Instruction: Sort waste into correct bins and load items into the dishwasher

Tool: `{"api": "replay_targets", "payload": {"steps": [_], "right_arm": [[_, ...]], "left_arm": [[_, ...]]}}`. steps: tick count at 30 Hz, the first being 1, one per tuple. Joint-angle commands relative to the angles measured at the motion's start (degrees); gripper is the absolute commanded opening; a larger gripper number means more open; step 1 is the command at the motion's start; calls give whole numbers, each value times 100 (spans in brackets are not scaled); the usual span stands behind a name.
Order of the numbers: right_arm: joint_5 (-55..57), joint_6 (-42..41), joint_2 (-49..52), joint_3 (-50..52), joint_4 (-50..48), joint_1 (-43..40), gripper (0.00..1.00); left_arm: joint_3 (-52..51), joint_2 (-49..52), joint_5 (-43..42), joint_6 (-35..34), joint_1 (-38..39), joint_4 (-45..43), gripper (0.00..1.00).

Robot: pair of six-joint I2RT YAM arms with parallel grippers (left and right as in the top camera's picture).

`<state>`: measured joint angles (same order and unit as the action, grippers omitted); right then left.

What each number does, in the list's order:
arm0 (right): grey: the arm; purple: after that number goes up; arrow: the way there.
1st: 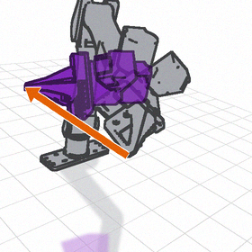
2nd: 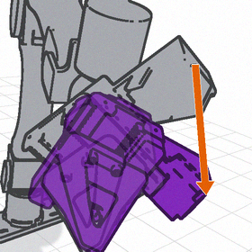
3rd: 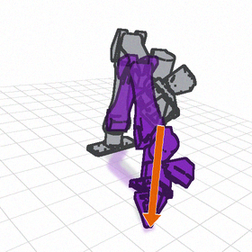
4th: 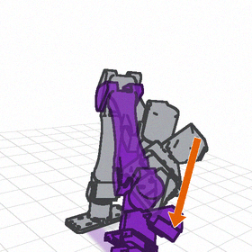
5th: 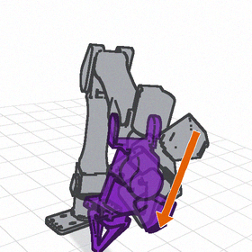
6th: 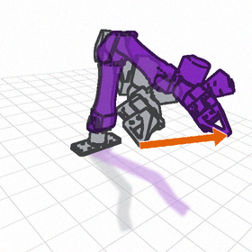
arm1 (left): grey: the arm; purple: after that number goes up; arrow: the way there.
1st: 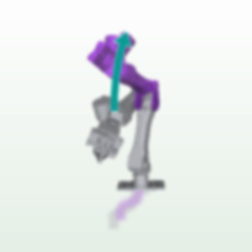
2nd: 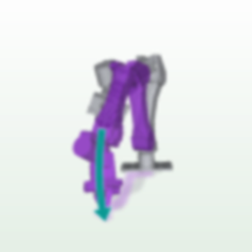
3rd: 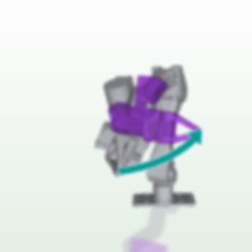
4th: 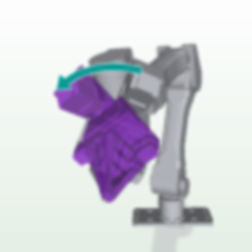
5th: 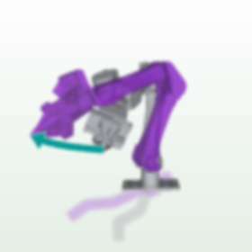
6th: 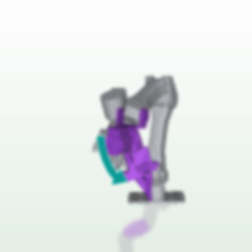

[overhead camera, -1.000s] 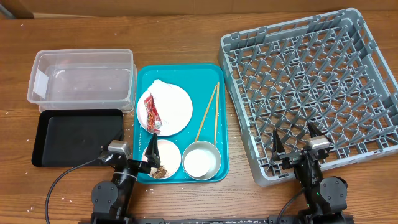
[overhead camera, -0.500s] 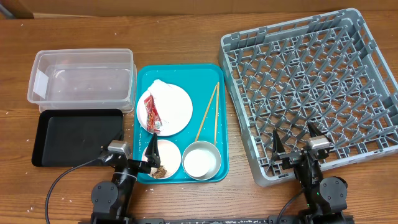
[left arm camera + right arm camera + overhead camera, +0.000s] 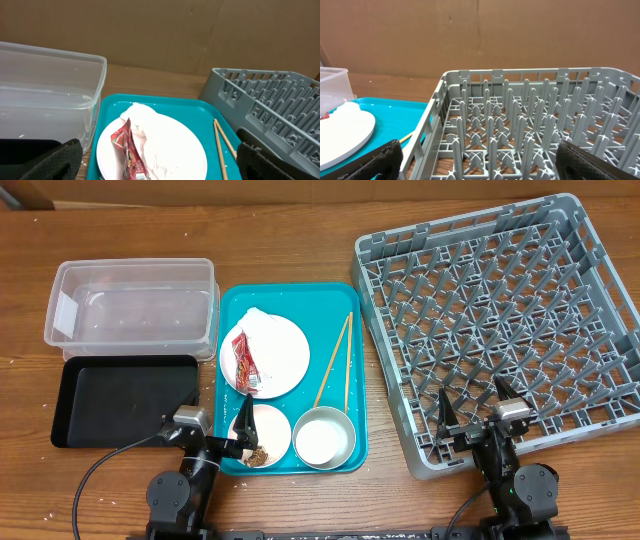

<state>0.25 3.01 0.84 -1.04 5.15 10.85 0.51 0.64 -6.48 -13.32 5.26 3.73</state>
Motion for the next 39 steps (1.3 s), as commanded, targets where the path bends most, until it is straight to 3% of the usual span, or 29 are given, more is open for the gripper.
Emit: {"api": "replay_targets", "payload": {"steps": [1,29,35,39], "right_arm": [[7,4,-68,59,-42,-37,100],[-160,-22,-66,59,-42,-37,100],[-684,-1578,-66,59,-96,-37,100],[-778,-2055,-66,57,-111,-37,100]], "left_arm": [[-24,-28,-22,2,-7,9,100],[-24,-28,-17,4,-7,4,100],[-24,-28,-114,-44,-2,4,100],[-22,-28,-243,-737,2,-11,100]]}}
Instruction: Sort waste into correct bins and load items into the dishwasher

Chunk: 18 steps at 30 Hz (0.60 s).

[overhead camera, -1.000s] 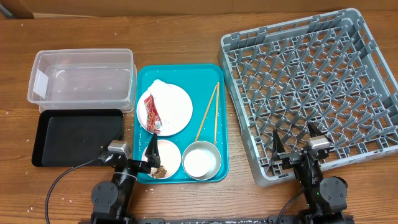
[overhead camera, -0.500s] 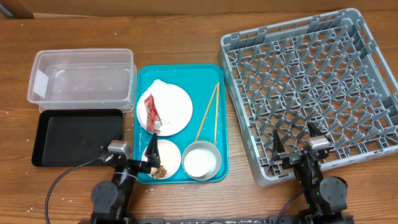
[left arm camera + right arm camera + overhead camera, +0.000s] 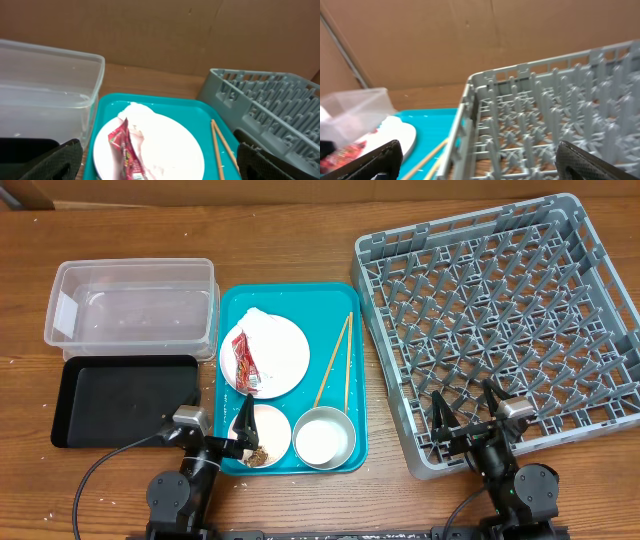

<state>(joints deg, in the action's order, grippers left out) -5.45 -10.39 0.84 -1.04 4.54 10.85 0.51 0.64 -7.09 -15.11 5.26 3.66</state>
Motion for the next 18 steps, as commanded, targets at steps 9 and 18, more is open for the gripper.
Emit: {"api": "replay_targets", "payload": {"steps": [9,18], "right_arm": [[-372,-728,-66,57,-66,-37,100],[-879,-719,-66,-184,188,-37,100]], "left_arm": [[-22,-28,-179,-938,2,-7,100],[-13,-28,-1233,-988,2,-343,100]]}}
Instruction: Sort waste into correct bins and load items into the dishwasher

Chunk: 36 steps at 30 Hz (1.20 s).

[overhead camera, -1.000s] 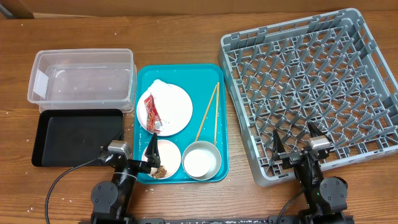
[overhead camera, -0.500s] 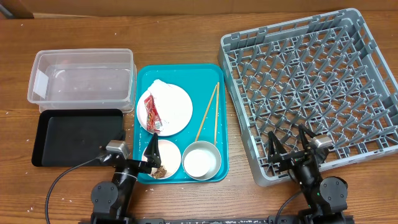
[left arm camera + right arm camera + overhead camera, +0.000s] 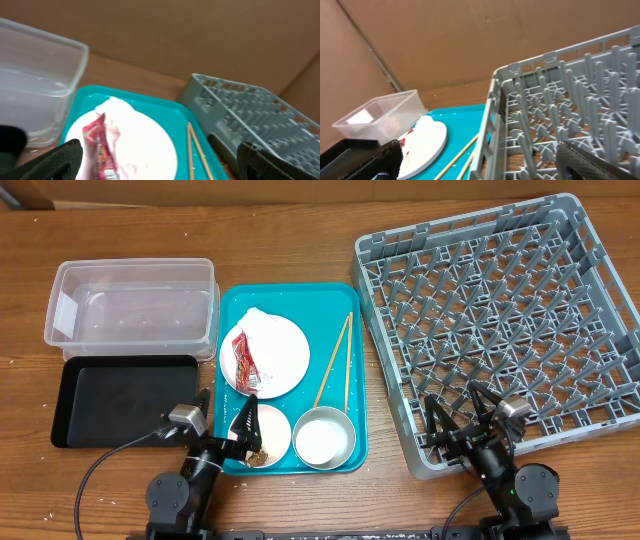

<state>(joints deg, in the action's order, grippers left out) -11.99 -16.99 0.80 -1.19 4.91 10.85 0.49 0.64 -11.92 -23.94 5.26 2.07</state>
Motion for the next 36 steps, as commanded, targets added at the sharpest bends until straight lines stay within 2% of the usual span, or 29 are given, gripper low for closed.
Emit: {"api": "replay_targets", "payload": {"steps": [1,4,9,14,17,22,26,27,33,35,36], "right_arm": [[-227,-42,-52,-310,321,-37,100],[-227,35,63,-905,920,-37,100],[-223,219,874,-2354,2201,-37,100],[-205,221,2420,-3982,3471,-37,100],[-221,219,3569,-5066,4122,-37,100],[-715,195,4942,-6371,4500,-37,100],[-1637,199,5547,-6699,4465,-37,100],[-1816,197,5674,-6704,4426,-37,100],[-1856,197,6220,-6704,4666,-37,100],[-1856,197,6358,-6704,4802,-37,100],[-1856,199,6461,-6704,4911,-37,100]], "left_arm": [[39,-28,-1040,-214,0,-297,100],[385,-26,-1327,-511,0,-173,100],[1722,345,-1469,-608,2,756,100],[3565,1569,-1582,-579,2,2507,100],[4621,2610,-1980,-345,2,3569,100],[5978,4107,-2673,-7,2,4889,100],[6229,4760,-3276,2,2,5014,100],[6229,4905,-3182,20,2,5038,100],[6229,5720,-1878,13,256,6122,73],[6220,5921,-1248,-103,498,6660,70],[6148,6072,-610,-372,772,7064,70]]}}
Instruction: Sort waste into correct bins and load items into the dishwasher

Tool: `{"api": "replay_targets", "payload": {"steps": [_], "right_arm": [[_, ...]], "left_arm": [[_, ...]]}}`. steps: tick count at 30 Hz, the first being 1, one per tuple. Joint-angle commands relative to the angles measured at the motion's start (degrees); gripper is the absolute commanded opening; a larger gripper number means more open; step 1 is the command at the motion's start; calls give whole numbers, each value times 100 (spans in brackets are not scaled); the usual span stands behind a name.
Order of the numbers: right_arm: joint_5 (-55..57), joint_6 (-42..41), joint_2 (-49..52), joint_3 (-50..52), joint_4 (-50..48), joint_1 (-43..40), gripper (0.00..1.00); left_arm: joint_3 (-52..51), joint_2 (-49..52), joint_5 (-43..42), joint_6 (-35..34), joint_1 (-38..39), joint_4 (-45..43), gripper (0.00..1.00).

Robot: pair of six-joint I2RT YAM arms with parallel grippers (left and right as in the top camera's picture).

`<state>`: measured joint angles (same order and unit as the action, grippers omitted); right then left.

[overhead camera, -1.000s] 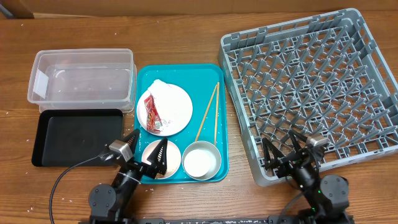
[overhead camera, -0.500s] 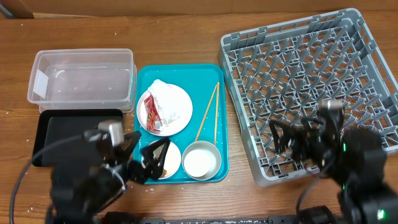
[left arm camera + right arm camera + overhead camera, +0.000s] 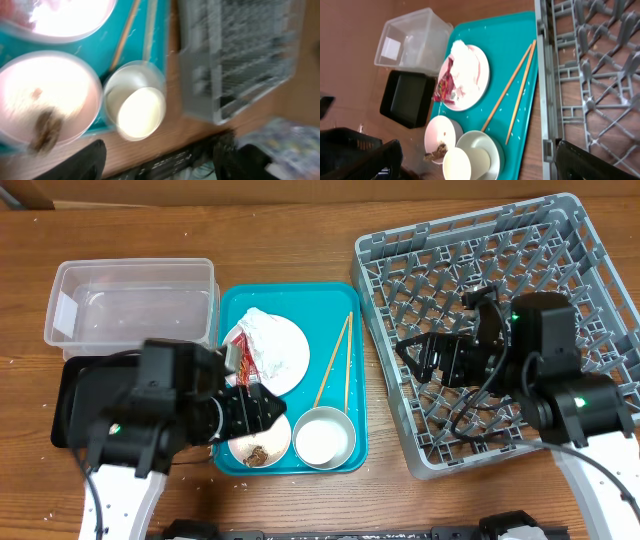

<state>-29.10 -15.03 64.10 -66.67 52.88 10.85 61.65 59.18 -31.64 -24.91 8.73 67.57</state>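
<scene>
A teal tray (image 3: 355, 395) holds a large white plate (image 3: 285, 360) with a red wrapper (image 3: 245, 362) and a crumpled napkin (image 3: 262, 328). Also on it are two chopsticks (image 3: 340, 365), a small plate (image 3: 262, 444) with food scraps, and a bowl (image 3: 325, 438) with a cup (image 3: 457, 165) in it. The grey dish rack (image 3: 520, 260) stands to the right. My left gripper (image 3: 255, 405) hangs open above the small plate (image 3: 45, 100). My right gripper (image 3: 415, 358) is open over the rack's left side, looking down on the tray (image 3: 505, 40).
A clear plastic bin (image 3: 130, 305) sits at the back left, and a black tray (image 3: 75, 395) lies in front of it, partly under my left arm. The left wrist view is blurred. Wooden table (image 3: 300, 240) surrounds everything.
Both arms have risen from the table's front edge. The left gripper now hangs over the tray's front left, the right over the rack's left side. Both wrist cameras look down.
At all three earlier moments both arms sat low at the table's front edge with open grippers, and their cameras swung slightly, the left rightward and the right leftward. Now both are raised over the tray and rack. Nothing on the tray has moved.
</scene>
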Motion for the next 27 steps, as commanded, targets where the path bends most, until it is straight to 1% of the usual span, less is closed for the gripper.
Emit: {"api": "replay_targets", "payload": {"steps": [1,2,4,7,9,10,11,12,14,16,19,21,24,27], "right_arm": [[-142,2,168,-155,136,-37,100],[-144,4,208,-155,138,-37,100],[-142,2,249,-155,122,-37,100],[-144,2,258,-155,96,-37,100],[-146,0,258,-155,83,-37,100],[-149,0,258,-155,90,-37,100],[-146,2,258,-155,109,-37,100],[-144,2,258,-155,127,-37,100],[-144,2,258,-155,125,-37,100],[-144,2,258,-155,122,-37,100],[-142,2,258,-155,125,-37,100],[-142,2,258,-155,125,-37,100],[-142,2,258,-155,122,-37,100],[-90,2,258,-155,122,-37,100]], "left_arm": [[-39,271,1606,-387,551,603,71],[-160,321,1834,-501,708,608,71],[-396,398,2026,-837,968,413,69],[-691,509,1965,-1298,1338,-258,65],[-772,619,2310,-1410,1567,-468,64],[-789,688,2514,-1578,1659,-472,64],[-791,774,2522,-1672,1740,-566,61],[-791,841,2260,-1569,1818,-807,59],[-789,933,1849,-1379,1989,-1316,56],[-791,1021,2009,-1392,2159,-1528,57],[-793,1292,2549,-1403,2339,-1482,57],[-793,1508,2605,-1381,2361,-1423,55],[-791,1858,2247,-1241,2371,-1436,45],[-791,2092,1794,-785,2461,-1539,43]]}}
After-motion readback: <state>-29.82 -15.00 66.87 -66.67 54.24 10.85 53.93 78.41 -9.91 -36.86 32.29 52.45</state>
